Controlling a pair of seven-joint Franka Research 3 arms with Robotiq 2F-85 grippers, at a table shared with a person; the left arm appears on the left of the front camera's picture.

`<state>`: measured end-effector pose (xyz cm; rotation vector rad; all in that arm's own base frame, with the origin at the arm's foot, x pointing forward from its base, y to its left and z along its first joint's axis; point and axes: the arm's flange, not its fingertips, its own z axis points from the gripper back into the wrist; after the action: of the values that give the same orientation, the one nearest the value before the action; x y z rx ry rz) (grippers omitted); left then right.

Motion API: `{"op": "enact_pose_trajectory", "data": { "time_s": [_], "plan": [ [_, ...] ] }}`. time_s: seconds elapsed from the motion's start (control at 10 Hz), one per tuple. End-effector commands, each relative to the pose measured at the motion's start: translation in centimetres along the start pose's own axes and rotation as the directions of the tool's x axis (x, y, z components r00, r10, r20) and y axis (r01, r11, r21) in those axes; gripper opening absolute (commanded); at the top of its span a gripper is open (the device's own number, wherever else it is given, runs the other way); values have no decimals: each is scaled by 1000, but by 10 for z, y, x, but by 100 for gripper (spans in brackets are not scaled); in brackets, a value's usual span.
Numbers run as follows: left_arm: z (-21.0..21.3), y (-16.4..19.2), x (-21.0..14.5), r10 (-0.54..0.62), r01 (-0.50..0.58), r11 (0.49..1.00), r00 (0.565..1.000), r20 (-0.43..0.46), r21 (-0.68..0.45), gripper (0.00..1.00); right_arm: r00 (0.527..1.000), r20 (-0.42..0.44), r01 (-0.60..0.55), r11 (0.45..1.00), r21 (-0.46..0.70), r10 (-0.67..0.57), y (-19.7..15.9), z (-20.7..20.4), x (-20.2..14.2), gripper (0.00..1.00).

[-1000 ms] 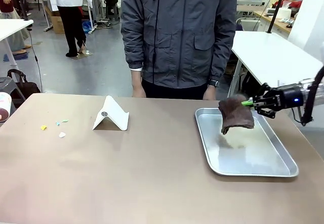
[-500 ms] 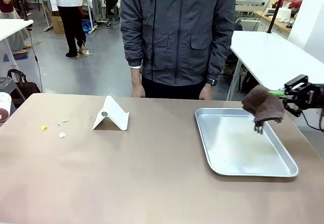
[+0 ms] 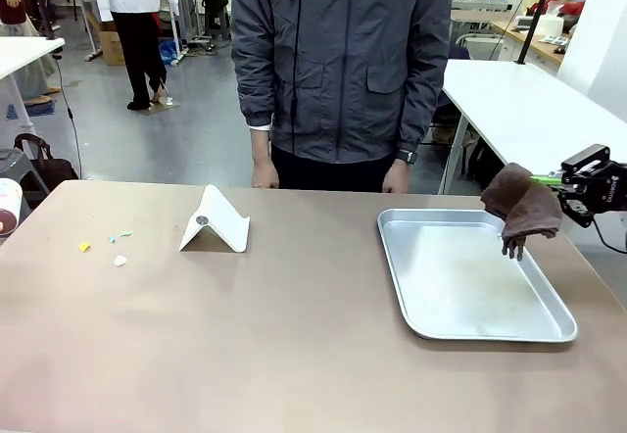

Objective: Clean the surface of the table.
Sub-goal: If a person points to the right, clean the right side of the table with your right hand, and if they point to the left, clean the left side with your left hand, then clean the area not pointed to by the person.

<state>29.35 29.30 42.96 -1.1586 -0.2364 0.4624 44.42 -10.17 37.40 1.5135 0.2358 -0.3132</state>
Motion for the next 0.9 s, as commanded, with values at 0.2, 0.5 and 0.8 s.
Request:
{"op": "enact_pose_trajectory", "data": {
  "time_s": [0.2,0.5,0.8],
  "plan": [
    [3,-3,-3,-1,1,1000,1000,-3,-14,0,1000,7,0,1000,-6,0,3,-1,0,11],
    [3,-3,-3,-1,1,1000,1000,-3,-14,0,1000,7,0,1000,-6,0,3,-1,0,11],
    [3,-3,-3,-1,1,1000,1000,-3,-14,0,1000,7,0,1000,-6,0,3,-1,0,11]
  ]
}}
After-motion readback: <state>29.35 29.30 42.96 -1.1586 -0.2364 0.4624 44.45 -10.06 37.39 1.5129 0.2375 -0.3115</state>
